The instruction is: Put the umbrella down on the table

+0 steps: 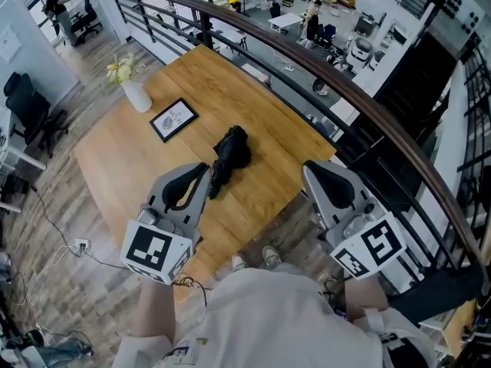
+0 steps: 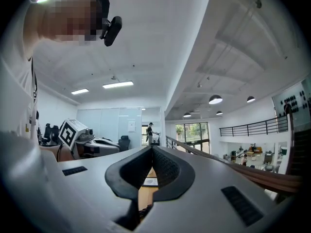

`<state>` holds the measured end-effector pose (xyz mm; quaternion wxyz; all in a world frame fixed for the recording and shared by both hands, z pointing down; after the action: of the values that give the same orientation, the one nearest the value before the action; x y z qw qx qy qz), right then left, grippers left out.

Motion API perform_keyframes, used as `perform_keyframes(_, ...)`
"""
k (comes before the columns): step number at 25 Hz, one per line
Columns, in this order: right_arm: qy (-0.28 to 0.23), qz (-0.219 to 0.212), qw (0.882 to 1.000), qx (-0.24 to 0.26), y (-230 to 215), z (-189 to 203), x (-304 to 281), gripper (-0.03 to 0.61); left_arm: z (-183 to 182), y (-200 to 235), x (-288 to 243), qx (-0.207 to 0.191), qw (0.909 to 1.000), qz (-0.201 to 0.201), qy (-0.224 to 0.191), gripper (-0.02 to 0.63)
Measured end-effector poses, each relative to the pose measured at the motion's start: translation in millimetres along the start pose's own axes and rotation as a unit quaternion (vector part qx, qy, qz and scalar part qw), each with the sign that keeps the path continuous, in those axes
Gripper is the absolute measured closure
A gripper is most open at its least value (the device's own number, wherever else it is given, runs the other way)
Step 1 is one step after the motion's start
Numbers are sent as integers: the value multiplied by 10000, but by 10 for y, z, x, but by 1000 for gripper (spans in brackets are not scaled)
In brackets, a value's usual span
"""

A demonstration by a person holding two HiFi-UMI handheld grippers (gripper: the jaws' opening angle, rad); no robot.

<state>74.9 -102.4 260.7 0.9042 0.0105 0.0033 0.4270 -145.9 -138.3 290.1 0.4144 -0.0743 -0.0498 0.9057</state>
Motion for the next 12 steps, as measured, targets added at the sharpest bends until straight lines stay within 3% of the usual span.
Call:
perform_keyframes(5,130,-192,9997,-54,119,84,43,551,81,-78,132,-195,9998,-104,9,587)
perform_keyframes(9,258,-386,9989,-49,241,181,47,551,184,-232,209,58,9996,-13,291,588)
perform_keyframes(12,374,-487,9981,-95,338,271,16,551,350,-256,273,22,9996,21,279,589)
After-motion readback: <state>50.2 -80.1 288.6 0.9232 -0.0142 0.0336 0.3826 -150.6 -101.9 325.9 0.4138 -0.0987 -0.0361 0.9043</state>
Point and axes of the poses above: the fingertips, and each gripper's own axes: x backward along the fingers, y to its left, z out of its underside, the point moved 5 cm from there along x, backward along the fingers, and after that the axes turned 4 degrees about -z, right-handed, at the moved point
